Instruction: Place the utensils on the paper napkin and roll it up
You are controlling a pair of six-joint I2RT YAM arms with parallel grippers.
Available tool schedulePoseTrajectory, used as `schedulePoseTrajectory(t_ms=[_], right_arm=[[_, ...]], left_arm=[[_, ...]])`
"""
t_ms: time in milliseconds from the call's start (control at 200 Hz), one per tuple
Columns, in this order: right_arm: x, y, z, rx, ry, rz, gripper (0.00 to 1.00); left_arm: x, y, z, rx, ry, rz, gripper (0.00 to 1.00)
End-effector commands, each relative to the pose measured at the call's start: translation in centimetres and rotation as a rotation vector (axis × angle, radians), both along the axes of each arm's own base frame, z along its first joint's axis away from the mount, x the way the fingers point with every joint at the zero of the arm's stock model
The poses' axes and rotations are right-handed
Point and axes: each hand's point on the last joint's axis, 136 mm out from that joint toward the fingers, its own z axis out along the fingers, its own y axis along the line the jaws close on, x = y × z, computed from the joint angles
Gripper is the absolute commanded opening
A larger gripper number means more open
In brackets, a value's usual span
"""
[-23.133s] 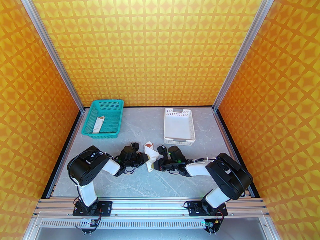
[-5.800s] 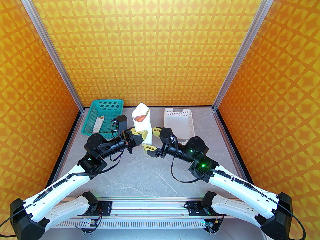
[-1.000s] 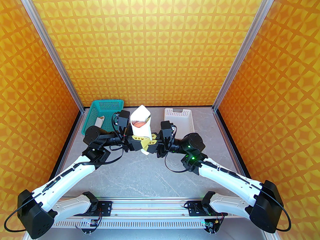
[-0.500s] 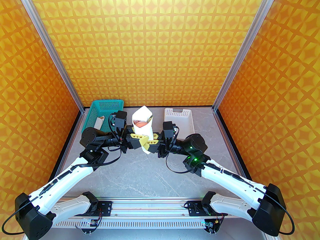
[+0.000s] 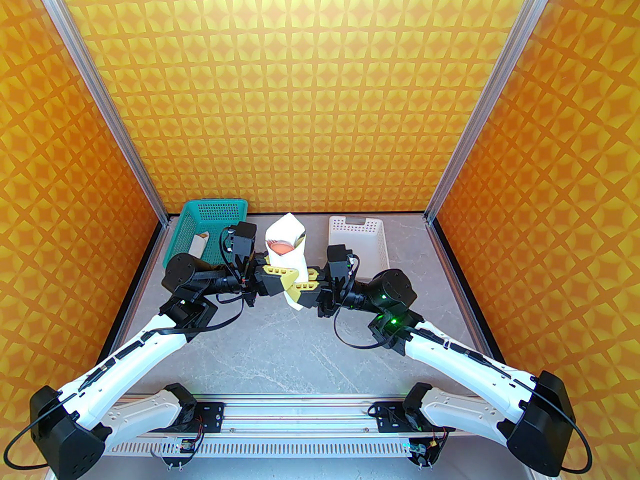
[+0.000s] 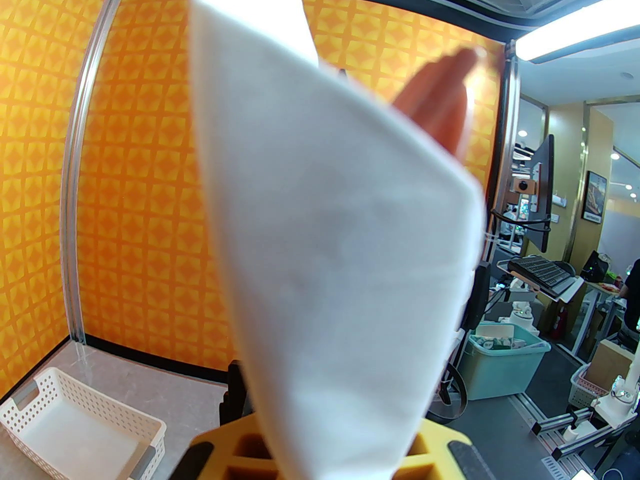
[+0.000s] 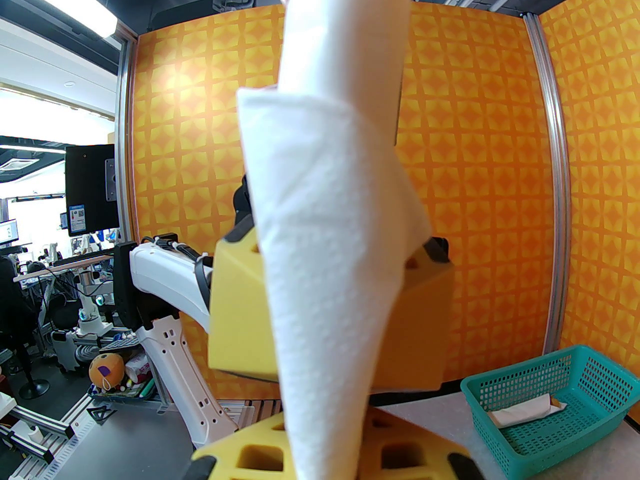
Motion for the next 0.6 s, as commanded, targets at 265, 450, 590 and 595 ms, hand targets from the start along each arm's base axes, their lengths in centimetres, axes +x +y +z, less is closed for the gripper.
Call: schedulePoseTrajectory(t_ms=[265, 450, 590, 595], right_arm=[[3.1, -1.4, -1.2, -0.021, 0.072, -0.133, 0.06], [3.5, -2.0, -2.4, -0.064, 0.093, -0.178, 0.33], [3.8, -3.1, -3.4, -0.118, 0.109, -0.231, 0.43], [3.8, -3.2, -3.4, -0.12, 0.109, -0.233, 0.43]], left_arm=[[1.0, 0.8, 0.9, 0.023, 0.018, 0.113, 0.0], [3.1, 1.5, 0.0, 0.057, 0.09, 0.184, 0.0], [4.2, 2.5, -0.9, 0.094, 0.141, 0.229, 0.0], [4.3, 2.6, -0.9, 0.095, 0.143, 0.232, 0.0]])
